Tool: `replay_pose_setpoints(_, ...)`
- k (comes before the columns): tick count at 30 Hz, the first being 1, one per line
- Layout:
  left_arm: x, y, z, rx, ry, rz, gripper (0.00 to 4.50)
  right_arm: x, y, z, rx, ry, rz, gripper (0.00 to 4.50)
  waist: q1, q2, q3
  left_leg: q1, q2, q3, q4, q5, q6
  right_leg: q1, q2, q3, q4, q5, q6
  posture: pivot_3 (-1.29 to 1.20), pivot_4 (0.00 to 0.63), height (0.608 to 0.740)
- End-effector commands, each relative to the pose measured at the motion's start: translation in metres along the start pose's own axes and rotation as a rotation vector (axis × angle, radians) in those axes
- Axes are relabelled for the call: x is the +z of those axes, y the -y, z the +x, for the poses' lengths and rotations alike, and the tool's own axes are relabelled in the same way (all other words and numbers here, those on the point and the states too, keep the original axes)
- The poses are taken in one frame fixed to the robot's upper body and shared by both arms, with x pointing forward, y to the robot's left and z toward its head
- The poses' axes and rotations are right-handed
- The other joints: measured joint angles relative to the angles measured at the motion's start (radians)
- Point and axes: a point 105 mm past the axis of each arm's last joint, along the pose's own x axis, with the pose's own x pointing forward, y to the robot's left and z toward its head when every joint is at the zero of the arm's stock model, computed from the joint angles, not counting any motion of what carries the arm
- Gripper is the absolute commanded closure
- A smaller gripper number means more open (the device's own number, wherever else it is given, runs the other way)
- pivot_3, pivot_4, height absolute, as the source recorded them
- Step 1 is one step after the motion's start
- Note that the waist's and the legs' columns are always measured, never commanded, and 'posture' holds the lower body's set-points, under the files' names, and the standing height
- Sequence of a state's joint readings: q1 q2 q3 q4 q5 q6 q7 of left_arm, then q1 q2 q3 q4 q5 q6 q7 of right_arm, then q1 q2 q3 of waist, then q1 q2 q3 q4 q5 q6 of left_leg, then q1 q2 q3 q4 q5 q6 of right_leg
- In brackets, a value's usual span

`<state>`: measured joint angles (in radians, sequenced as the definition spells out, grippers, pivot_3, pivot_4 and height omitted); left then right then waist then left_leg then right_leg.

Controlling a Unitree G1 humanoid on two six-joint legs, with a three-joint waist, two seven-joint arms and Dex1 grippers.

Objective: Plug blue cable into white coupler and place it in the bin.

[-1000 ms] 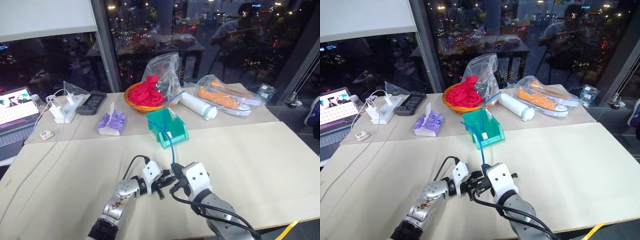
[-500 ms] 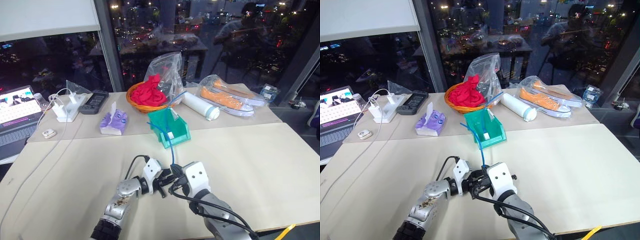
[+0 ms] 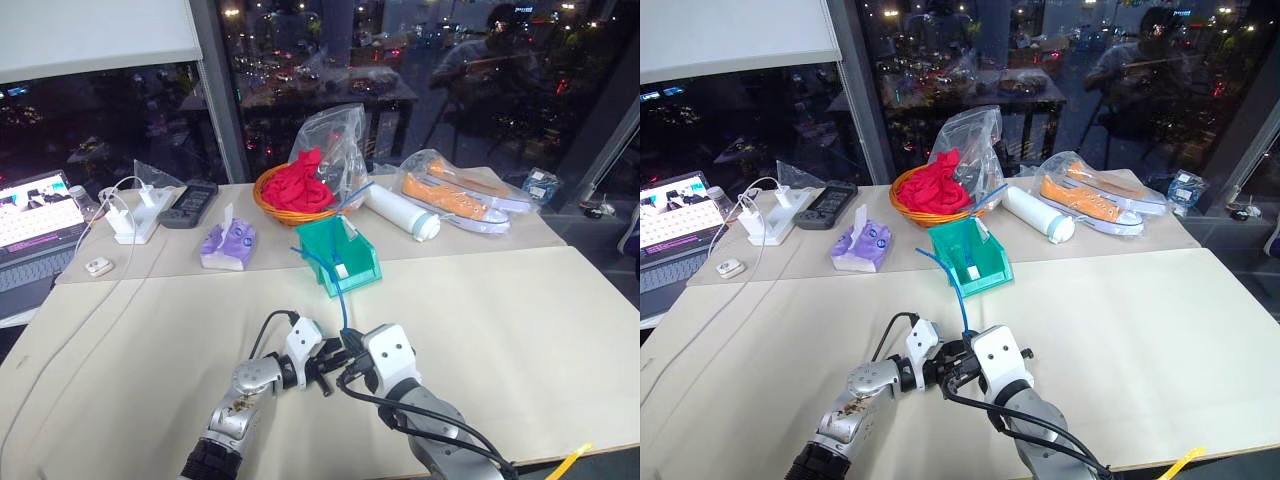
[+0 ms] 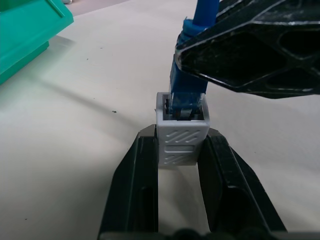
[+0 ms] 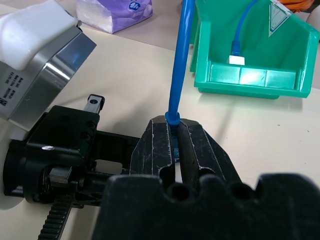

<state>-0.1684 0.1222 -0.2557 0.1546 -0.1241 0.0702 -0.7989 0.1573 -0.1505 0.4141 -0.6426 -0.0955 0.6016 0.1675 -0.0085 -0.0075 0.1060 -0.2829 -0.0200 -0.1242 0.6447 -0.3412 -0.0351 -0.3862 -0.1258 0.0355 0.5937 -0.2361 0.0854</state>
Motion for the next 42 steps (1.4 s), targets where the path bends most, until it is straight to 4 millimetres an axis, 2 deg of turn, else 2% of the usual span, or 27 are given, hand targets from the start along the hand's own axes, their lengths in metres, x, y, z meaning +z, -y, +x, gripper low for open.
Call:
replay_pose_setpoints(1, 0.001, 0.002, 0.005, -0.007, 0.023, -0.036, 3.86, -0.086, -0.019, -0.008, 0.082, -0.390, 0.069, 4.50, 0.000, 0.000, 0.000, 0.000, 0.000, -0.001, 0.000, 0.000, 0.000, 0.000, 0.000, 0.000, 0.000, 0.000, 0.000, 0.00, 0.150, 0.732)
replay_pose_setpoints(13, 0.002, 0.001, 0.005, -0.005, 0.022, -0.011, 3.86, -0.086, -0.015, -0.004, 0.081, -0.391, 0.064, 4.50, -0.001, 0.002, 0.003, -0.001, 0.000, -0.005, -0.001, 0.002, -0.004, 0.000, 0.000, -0.003, 0.000, 0.000, 0.000, 0.00, 0.150, 0.732)
replay_pose_setpoints(15, 0.003, 0.001, 0.005, -0.011, 0.020, 0.003, 2.85, -0.086, -0.016, -0.003, 0.085, -0.390, 0.063, 4.50, -0.001, 0.002, 0.003, -0.001, 0.000, -0.005, -0.001, 0.002, -0.004, 0.000, 0.000, -0.003, 0.000, 0.000, 0.000, 0.00, 0.150, 0.732)
replay_pose_setpoints(16, 0.003, 0.001, 0.005, -0.014, 0.020, 0.004, 2.69, -0.085, -0.015, -0.003, 0.085, -0.390, 0.063, 4.50, -0.002, 0.000, 0.006, -0.002, 0.000, -0.005, -0.001, 0.002, -0.004, 0.000, 0.000, -0.003, 0.000, 0.000, 0.000, 0.00, 0.150, 0.732)
replay_pose_setpoints(18, 0.002, 0.001, 0.004, -0.010, 0.017, 0.010, 1.81, -0.084, -0.014, -0.002, 0.084, -0.385, 0.063, 4.50, -0.002, -0.002, 0.010, -0.003, 0.000, -0.007, -0.001, 0.003, -0.004, -0.001, 0.001, -0.003, 0.000, -0.001, 0.000, 0.00, 0.150, 0.732)
replay_pose_setpoints(21, 0.003, -0.001, 0.003, -0.003, 0.016, 0.007, 0.83, -0.082, -0.011, 0.000, 0.081, -0.375, 0.061, 4.50, 0.001, -0.004, 0.013, -0.005, -0.001, -0.009, -0.001, 0.003, -0.005, -0.002, 0.002, -0.004, 0.000, -0.001, -0.001, 0.00, 0.150, 0.732)
replay_pose_setpoints(25, 0.004, -0.004, -0.003, 0.011, 0.018, 0.015, 0.83, -0.078, -0.003, 0.004, 0.060, -0.357, 0.053, 4.50, 0.004, -0.005, 0.018, -0.008, -0.001, -0.009, -0.001, 0.003, -0.005, -0.003, 0.001, -0.004, -0.001, -0.001, -0.001, 0.00, 0.150, 0.732)
replay_pose_setpoints(30, 0.008, -0.010, -0.024, 0.059, 0.009, 0.041, 0.83, -0.062, 0.026, 0.013, -0.023, -0.295, 0.038, 4.50, -0.002, -0.003, 0.025, -0.012, -0.001, -0.010, -0.001, 0.004, -0.006, -0.004, 0.001, -0.005, 0.001, -0.001, -0.001, 0.00, 0.150, 0.732)
replay_pose_setpoints(33, 0.007, -0.015, -0.042, 0.109, -0.013, 0.044, 0.83, -0.038, 0.053, 0.017, -0.123, -0.188, 0.110, 4.50, 0.000, -0.006, 0.025, -0.017, -0.001, -0.011, -0.001, 0.006, -0.009, -0.014, 0.001, -0.007, 0.000, 0.000, -0.001, 0.00, 0.150, 0.732)
replay_pose_setpoints(35, 0.008, -0.018, -0.052, 0.144, -0.022, 0.046, 0.83, -0.013, 0.069, 0.018, -0.163, -0.072, 0.223, 4.50, 0.001, -0.008, 0.027, -0.022, -0.002, -0.012, -0.001, 0.010, -0.016, -0.018, 0.001, -0.006, 0.000, 0.002, -0.005, 0.00, 0.150, 0.732)
replay_pose_setpoints(37, 0.010, -0.019, -0.061, 0.168, -0.027, 0.052, 0.83, 0.010, 0.078, 0.015, -0.154, 0.026, 0.300, 4.50, -0.002, -0.008, 0.031, -0.025, -0.002, -0.012, -0.001, 0.009, -0.016, -0.021, 0.001, -0.006, 0.000, 0.006, -0.013, 0.00, 0.150, 0.732)
replay_pose_setpoints(39, 0.016, -0.019, -0.066, 0.182, -0.021, 0.053, 0.83, 0.019, 0.082, 0.012, -0.121, 0.045, 0.359, 4.50, -0.006, -0.006, 0.035, -0.032, -0.002, -0.011, -0.001, 0.009, -0.015, -0.029, 0.001, -0.006, 0.000, 0.008, -0.018, 0.00, 0.150, 0.732)
replay_pose_setpoints(42, 0.026, -0.015, -0.068, 0.176, -0.002, 0.056, 0.83, 0.020, 0.083, 0.008, -0.072, 0.035, 0.452, 4.50, -0.011, -0.003, 0.039, -0.038, -0.002, -0.010, -0.001, 0.010, -0.017, -0.038, 0.002, -0.006, 0.001, 0.011, -0.022, 0.00, 0.150, 0.732)
